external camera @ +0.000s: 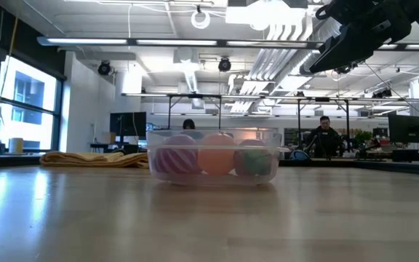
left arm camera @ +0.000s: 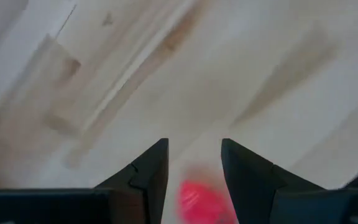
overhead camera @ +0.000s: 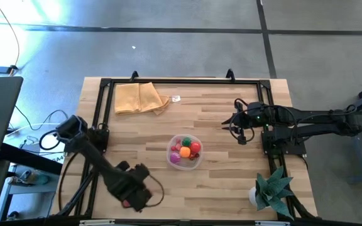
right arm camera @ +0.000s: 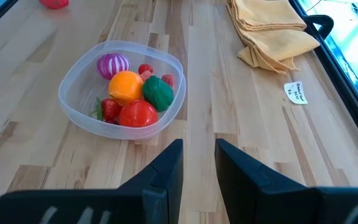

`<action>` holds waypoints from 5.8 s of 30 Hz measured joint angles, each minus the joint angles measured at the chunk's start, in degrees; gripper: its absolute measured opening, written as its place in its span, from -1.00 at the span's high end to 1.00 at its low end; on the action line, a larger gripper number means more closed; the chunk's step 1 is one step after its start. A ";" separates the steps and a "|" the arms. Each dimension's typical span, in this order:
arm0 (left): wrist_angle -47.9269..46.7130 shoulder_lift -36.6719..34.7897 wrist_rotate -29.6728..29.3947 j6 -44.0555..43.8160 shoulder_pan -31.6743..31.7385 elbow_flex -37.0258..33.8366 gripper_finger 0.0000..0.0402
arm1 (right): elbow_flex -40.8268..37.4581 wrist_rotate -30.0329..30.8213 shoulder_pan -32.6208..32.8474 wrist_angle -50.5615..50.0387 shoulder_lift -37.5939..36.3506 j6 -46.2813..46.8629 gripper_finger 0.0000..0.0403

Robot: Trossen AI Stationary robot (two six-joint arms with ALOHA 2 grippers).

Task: Pick and placing Produce into tupperware
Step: Put the pink dragon fruit into the transparent bin

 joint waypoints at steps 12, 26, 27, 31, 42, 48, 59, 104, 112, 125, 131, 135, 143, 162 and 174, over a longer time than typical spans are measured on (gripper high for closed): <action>11.62 0.00 10.95 -31.43 8.24 0.04 0.32 | 0.00 -0.01 0.02 0.00 0.00 -0.01 0.59; 1.56 -0.24 22.46 -36.43 8.00 0.04 0.32 | -0.02 -0.02 0.02 0.00 0.00 -0.02 0.59; 1.83 -0.28 22.52 -38.43 7.39 0.07 0.32 | -0.02 0.00 0.00 0.00 0.00 -0.01 0.59; 3.36 -0.28 18.92 -44.90 4.21 0.07 0.32 | -0.06 -0.01 0.01 -0.01 0.00 -0.02 0.59; 4.03 -0.28 14.86 -63.00 -5.67 0.07 0.32 | -0.07 -0.02 0.02 -0.01 0.00 -0.01 0.59; 4.27 0.13 15.35 -63.07 -5.83 -0.78 0.32 | -0.07 0.00 0.01 0.00 0.00 -0.02 0.59; 7.55 0.17 15.49 -62.68 -5.88 -3.19 -0.17 | -0.07 0.00 0.01 -0.01 -0.02 -0.02 0.59; 29.65 0.15 18.26 -60.86 -5.86 -19.32 -0.37 | -0.07 0.00 0.00 -0.02 -0.02 -0.02 0.59; 29.63 0.17 18.24 -60.86 -5.86 -19.32 -0.32 | -0.07 -0.01 0.01 -0.02 -0.02 -0.02 0.59; 30.11 0.15 18.24 -60.75 -5.86 -19.30 -0.09 | -0.07 -0.01 0.02 -0.01 -0.02 -0.02 0.59; 29.06 0.15 18.24 -60.75 -5.85 -19.30 -0.22 | -0.07 -0.01 0.02 -0.01 -0.01 -0.02 0.59; 29.06 0.15 18.24 -60.75 -5.84 -19.30 -0.13 | -0.07 0.00 0.00 0.00 -0.02 -0.01 0.59; 29.44 0.15 20.64 -60.76 -5.84 -19.30 -0.07 | -0.07 -0.02 0.00 -0.02 -0.02 -0.02 0.59; 30.06 0.15 22.52 -60.01 -5.84 -19.30 -0.07 | -0.07 0.00 0.00 -0.02 0.00 0.00 0.59; 30.02 0.15 22.31 -59.91 -5.84 -19.30 -0.11 | -0.07 -0.02 0.01 -0.01 -0.02 -0.01 0.59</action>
